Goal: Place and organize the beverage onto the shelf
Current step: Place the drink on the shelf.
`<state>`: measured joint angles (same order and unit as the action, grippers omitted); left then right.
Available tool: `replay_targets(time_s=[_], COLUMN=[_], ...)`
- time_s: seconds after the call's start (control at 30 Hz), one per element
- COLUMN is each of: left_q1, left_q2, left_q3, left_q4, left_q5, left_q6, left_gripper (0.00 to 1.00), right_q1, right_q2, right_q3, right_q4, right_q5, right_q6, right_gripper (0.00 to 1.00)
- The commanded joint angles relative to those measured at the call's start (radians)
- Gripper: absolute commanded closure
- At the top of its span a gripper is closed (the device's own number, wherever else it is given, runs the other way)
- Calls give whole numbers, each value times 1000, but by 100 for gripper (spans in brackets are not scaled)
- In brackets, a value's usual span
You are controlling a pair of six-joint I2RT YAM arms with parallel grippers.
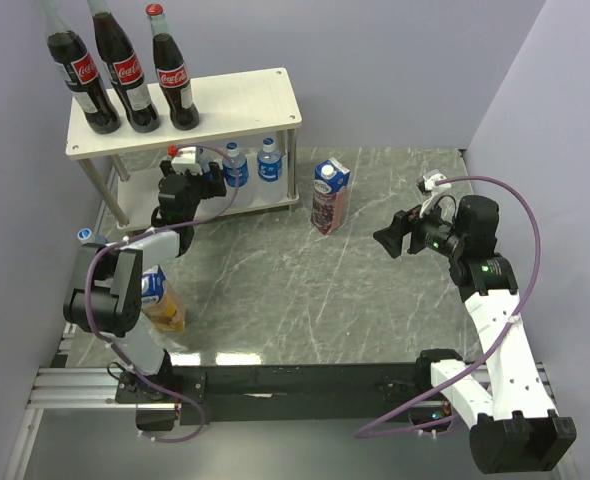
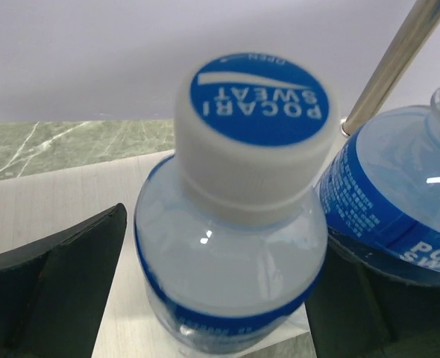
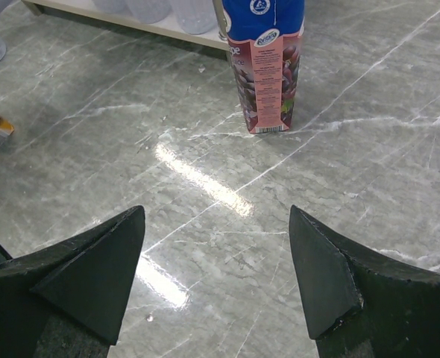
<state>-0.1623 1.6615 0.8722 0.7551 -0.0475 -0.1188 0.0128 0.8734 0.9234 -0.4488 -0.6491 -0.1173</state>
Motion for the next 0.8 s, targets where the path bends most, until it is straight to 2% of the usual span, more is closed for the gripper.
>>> replay_targets(time_s=[0.0, 0.07, 0.43, 0.77], left_q1=[3, 3, 3, 3], left_q2=[-89, -111, -207, -316], left_q3=[13, 7, -67, -133], left_q4=[93, 84, 59, -42], left_q5=[-2, -8, -26, -3], left_q6=[13, 24, 22, -25], left_gripper=[3, 1, 0, 1], right_q1=[-5, -5, -7, -5], right_q2=[-14, -14, -14, -11], right_q3=[6, 6, 8, 8], right_q4=[29, 27, 28, 29], right_q5=[-14, -15, -9, -9], right_q6=[-8, -8, -10, -13], right_gripper=[16, 16, 16, 16])
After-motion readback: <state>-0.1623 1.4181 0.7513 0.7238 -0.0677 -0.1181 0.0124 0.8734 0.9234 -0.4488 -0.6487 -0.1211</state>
